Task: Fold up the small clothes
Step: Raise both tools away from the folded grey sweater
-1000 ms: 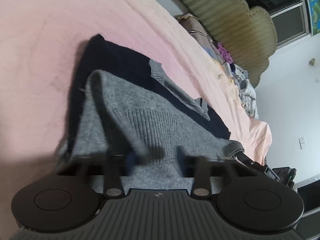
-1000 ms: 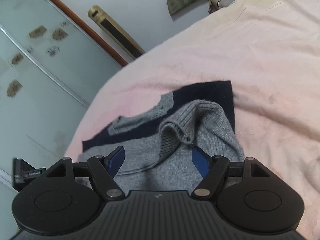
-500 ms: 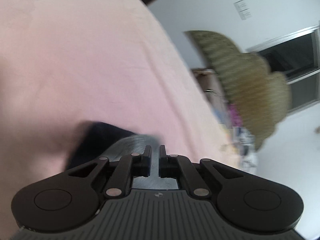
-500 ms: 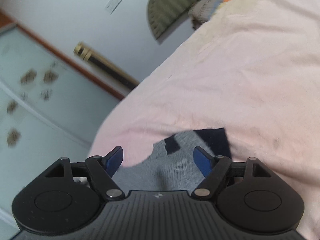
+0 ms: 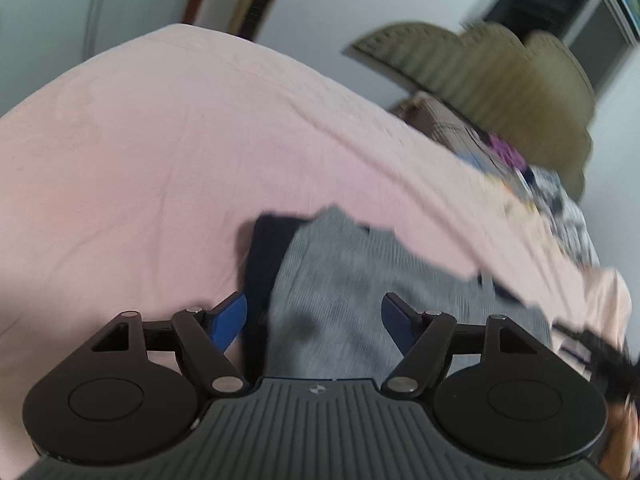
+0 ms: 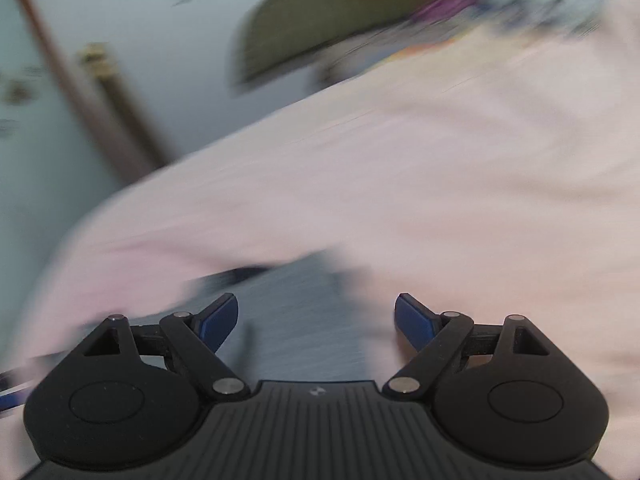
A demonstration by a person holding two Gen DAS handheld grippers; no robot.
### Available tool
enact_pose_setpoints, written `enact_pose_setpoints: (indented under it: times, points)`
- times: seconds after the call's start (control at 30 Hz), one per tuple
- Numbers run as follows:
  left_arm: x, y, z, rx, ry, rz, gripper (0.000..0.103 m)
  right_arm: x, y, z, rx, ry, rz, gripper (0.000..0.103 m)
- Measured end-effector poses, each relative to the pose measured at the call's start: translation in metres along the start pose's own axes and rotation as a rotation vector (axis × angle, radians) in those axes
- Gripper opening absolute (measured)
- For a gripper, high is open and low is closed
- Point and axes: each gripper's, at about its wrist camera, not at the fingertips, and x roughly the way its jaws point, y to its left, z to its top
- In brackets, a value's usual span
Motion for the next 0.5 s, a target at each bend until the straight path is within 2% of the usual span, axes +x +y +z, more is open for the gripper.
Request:
enact_pose_setpoints:
  times: [0.03,0.1,0.23,0.33,0.47,0.5]
  points:
    - [-0.003,0.004,-0.006,0.015,0.013,-0.008,0.073,-0.006,0.0,-0.002,-0.028,-0.035,-0.037,0.088]
    - [-0.012,0.013,-0.019,0.04,0.04,-0.033,0.073,-0.021,0.001,-0.009,-0.067,-0.048,0.009,0.088]
    - [-0.028,0.029,-0.044,0.039,0.081,-0.112,0.073,-0.046,0.011,-0.035,-0.14,0.03,0.197,0.087]
    - [-0.038,0.038,-0.06,0.03,0.099,-0.163,0.069,-0.063,0.009,-0.058,-0.192,0.08,0.206,0.087]
    - [-0.04,0.04,-0.075,0.047,0.136,-0.201,0.046,-0.08,-0.015,-0.083,-0.163,0.167,0.224,0.087]
    - [-0.038,0.039,-0.078,0.055,0.14,-0.197,0.033,-0.085,-0.019,-0.09,-0.146,0.181,0.24,0.087]
